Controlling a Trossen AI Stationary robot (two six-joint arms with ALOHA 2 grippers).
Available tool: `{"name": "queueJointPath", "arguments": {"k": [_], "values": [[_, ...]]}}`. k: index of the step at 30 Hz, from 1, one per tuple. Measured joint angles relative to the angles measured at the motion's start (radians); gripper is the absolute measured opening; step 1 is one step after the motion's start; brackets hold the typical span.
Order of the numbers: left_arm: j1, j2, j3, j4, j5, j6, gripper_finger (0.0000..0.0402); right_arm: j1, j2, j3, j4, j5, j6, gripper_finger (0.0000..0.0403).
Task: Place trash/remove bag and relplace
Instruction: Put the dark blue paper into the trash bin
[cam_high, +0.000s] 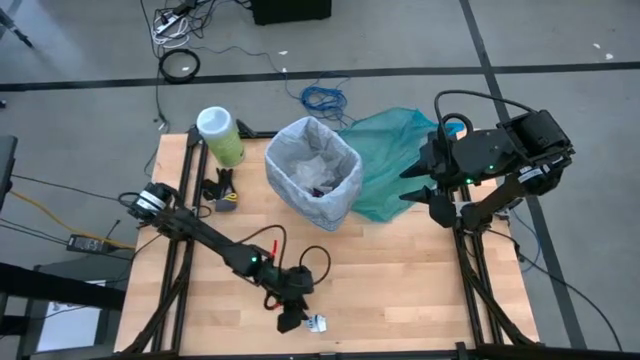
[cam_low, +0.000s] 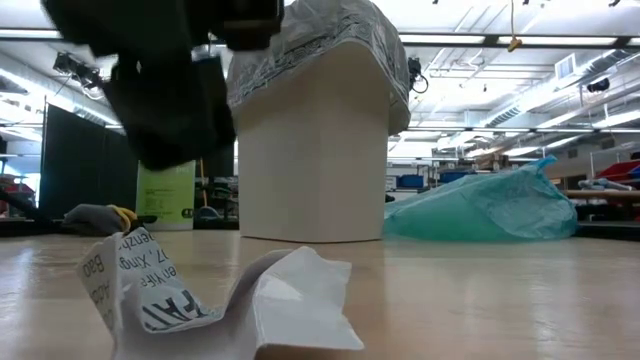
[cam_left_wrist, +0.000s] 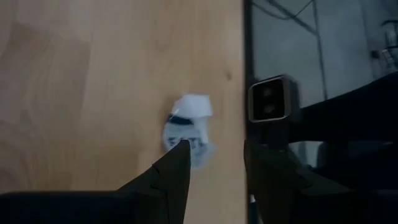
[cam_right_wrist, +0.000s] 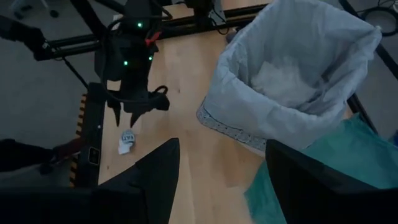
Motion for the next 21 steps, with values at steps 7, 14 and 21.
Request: {"name": "queueJointPath", "arguments": {"k": [7, 14, 21], "values": [[-0.004, 0.033, 0.001, -0.010, -0.035, 0.003, 0.0158, 0.000, 0.000, 0.000, 0.000, -0.031, 0.003, 0.0226], [-0.024, 0.080, 0.000, 0.015, -0.042, -0.003, 0.0158, 0.010, 0.000, 0.000, 0.001, -0.050, 0.036, 0.0226], [-0.050, 0.136, 0.000, 0.062, -0.051, -0.009, 0.0155, 0.014, 0.000, 0.000, 0.000, -0.052, 0.036, 0.0226]]}}
